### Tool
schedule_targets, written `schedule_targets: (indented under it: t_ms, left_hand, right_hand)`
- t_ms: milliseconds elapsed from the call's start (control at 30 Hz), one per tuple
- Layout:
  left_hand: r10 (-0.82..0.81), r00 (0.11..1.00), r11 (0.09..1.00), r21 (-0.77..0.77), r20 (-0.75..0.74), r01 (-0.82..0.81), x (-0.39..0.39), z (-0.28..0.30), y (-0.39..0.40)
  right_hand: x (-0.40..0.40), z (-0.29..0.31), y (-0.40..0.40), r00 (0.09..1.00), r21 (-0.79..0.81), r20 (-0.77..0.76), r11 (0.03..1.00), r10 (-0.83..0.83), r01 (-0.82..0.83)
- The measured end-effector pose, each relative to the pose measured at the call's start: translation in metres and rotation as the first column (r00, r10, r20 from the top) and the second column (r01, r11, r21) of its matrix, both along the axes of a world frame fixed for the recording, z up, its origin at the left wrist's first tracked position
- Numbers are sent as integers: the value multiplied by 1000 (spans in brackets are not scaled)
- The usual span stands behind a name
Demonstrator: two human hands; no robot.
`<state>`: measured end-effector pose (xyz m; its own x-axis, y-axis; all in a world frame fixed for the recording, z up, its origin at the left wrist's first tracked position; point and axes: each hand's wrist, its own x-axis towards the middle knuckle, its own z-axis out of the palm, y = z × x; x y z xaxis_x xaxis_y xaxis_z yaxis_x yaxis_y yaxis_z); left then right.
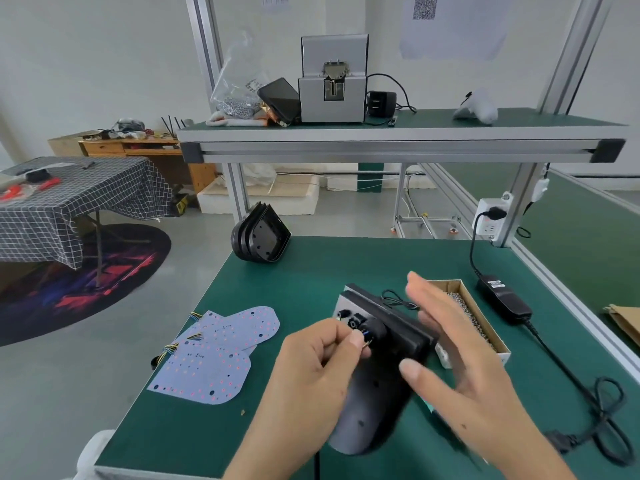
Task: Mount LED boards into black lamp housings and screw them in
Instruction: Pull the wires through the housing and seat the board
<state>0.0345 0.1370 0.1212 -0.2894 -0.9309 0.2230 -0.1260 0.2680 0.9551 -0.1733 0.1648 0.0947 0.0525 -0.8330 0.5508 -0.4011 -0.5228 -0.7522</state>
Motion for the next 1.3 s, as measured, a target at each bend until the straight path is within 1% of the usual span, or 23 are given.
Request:
schedule_targets:
  t_ms: [33, 67, 100, 133, 167, 300, 467, 600, 767, 1067, 1300]
  left_hand:
    - [9, 998, 999, -34, 62, -7, -2, 2, 0]
    - [19, 993, 998, -64, 117, -12, -4, 3, -1]
    - [30, 987, 996, -88, 159, -16, -6, 4, -1]
    - [38, 981, 994, -105, 191, -18, -9, 6, 0]
    - [48, 975, 993, -116, 216, -23, -10, 7, 0]
    - [90, 956, 984, -173, 279, -42, -12, 9, 4]
    - [168, 915, 968, -235, 366, -84, -14, 8, 6]
    - [198, 896, 964, -244, 398, -104, -17, 8, 5]
    - [113, 937, 987, -145, 330, -67, -14, 8, 5]
    - [114, 942, 985, -161, 315, -66, -14, 4, 8]
    - [142, 951, 970, -230, 273, -79, -19, -1, 5]
  right_hand:
    - [-1, 7, 0, 987, -84, -153, 996, -52, 39]
    - [0, 13, -1, 955, -161, -285, 986, -88, 43]
    - [2, 19, -3, 916, -216, -384, 976, -117, 34]
    - [5, 22, -6, 884, -246, -444, 968, -146, 36]
    - [7, 24, -9, 867, -255, -469, 966, -168, 49]
    - [3, 19, -12, 857, -259, -472, 962, -208, 91]
    - [3, 3, -15, 884, -261, -392, 953, -253, 157]
    - [5, -7, -20, 857, -323, -397, 924, -327, 203]
    - [4, -18, -22, 884, -359, -345, 915, -315, 186]
    - [4, -24, -19, 894, -329, -320, 922, -313, 205]
    - [1, -22, -16, 878, -354, -317, 903, -359, 241]
